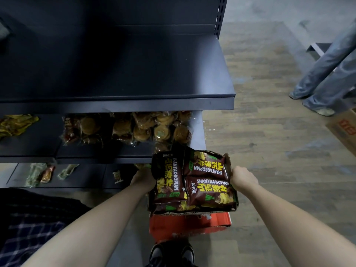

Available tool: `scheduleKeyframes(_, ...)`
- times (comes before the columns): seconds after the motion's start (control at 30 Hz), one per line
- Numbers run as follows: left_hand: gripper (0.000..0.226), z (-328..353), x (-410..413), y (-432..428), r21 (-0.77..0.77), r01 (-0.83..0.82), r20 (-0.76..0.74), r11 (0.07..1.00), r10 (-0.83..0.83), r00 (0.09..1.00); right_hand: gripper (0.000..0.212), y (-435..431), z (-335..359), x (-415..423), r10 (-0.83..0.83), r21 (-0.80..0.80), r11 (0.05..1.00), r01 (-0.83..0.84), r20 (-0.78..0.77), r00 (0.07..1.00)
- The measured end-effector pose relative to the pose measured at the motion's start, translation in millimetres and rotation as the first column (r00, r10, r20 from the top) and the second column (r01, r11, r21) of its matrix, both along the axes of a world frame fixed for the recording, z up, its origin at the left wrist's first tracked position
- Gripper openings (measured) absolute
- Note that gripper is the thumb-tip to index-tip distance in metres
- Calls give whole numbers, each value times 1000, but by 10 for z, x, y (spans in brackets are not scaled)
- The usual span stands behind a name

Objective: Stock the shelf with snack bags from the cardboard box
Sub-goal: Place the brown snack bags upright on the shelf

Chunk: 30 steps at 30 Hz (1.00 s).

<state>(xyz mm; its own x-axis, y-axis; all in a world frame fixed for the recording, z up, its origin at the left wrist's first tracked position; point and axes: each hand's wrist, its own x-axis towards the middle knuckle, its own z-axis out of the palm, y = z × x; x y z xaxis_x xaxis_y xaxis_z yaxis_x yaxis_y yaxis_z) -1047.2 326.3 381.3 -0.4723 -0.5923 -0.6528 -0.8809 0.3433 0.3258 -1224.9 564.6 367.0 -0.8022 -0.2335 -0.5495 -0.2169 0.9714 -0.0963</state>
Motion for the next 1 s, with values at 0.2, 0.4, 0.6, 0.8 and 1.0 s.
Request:
scheduleKeyframes(0.2, 36, -29, -31, 79, -18, -6, 10, 1000, 7, 1000, 14, 42, -21, -16, -28, -23, 999, 29, 38, 999)
scheduleKeyframes(0.4, 29, -91, -27, 112, -38, 28, 10, 999, -28, 1000, 12, 31, -18, -23, -33, -38, 999, 38, 108, 994)
scheduleKeyframes(0.6, 45, 26, -108, 155, -126, -22, 14, 992, 24, 1000, 11, 21, 116, -26, -56, -52, 997, 58, 42, 998)
scheduleKeyframes(0.8, 54, 45, -168, 137, -190, -24, 20, 982, 28, 999, 16, -35, 188, -58, -44, -45, 998, 43, -27, 999)
scheduleKeyframes(1.0, 41, 72, -168, 199, -345, -48, -129, 937, 3, 992, 15, -97, 82, -75, 28, -175, 983, -48, -113, 993)
